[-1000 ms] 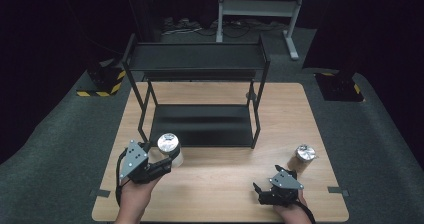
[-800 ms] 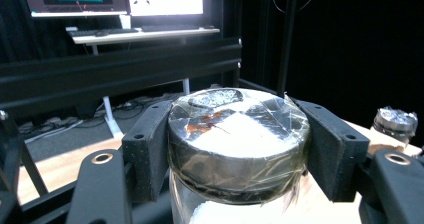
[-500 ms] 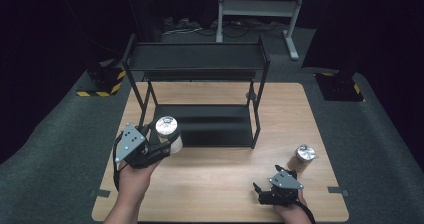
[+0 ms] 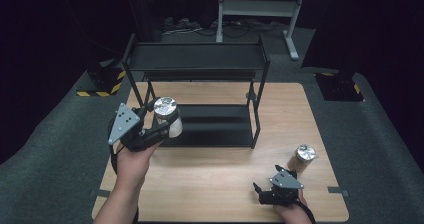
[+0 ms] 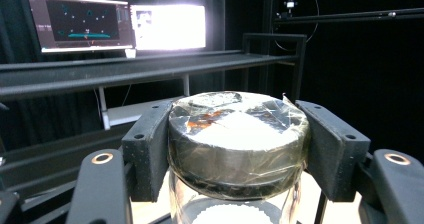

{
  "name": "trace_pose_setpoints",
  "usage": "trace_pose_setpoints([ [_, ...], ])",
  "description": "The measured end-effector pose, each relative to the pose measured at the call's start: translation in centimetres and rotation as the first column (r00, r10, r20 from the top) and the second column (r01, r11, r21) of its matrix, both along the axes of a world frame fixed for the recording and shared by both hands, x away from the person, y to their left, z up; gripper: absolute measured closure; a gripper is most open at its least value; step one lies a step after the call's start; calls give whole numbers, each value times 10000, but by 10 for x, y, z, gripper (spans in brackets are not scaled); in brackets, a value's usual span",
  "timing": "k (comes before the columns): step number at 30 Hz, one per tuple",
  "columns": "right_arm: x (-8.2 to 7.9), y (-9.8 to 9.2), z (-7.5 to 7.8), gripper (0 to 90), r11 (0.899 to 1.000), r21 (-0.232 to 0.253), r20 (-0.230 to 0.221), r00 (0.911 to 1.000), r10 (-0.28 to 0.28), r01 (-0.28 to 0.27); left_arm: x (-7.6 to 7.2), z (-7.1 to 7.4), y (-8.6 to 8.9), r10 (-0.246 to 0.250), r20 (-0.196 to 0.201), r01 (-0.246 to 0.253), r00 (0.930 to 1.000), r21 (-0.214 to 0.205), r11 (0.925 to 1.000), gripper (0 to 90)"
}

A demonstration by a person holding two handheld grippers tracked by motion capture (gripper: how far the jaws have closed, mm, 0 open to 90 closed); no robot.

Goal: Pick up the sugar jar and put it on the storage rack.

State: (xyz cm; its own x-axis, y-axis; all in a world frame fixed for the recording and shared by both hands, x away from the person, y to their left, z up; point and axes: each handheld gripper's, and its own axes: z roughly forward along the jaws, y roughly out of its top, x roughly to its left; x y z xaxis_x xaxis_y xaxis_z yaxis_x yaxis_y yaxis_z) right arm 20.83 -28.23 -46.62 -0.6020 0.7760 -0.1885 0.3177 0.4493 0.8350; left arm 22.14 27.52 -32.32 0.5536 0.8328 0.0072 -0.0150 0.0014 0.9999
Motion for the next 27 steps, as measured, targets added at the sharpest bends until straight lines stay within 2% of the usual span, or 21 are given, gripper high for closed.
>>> trace_pose_setpoints([
  [2, 0, 0, 0, 0, 10000, -3, -2, 10000, -19, 19, 4, 8, -2, 1, 119, -1, 9999, 6, 10000, 346],
  [15, -1, 0, 0, 0, 10000, 23, 19, 10000, -25, 25, 15, 38, -5, 48, 609, -51, 9981, 57, 10000, 346],
  [17, 0, 0, 0, 0, 10000, 14, 7, 10000, -18, 18, 15, 39, -5, 68, 651, -73, 9979, 80, 9999, 346],
  [22, 0, -1, 0, 0, 10000, 22, -16, 10000, 13, -13, 22, 46, -4, 131, 631, -117, 9979, -224, 9997, 346],
  [27, 0, -1, 0, 0, 10000, 65, -30, 10000, 4, -4, 28, 51, -5, 205, 667, -187, 9976, -266, 9995, 346],
])
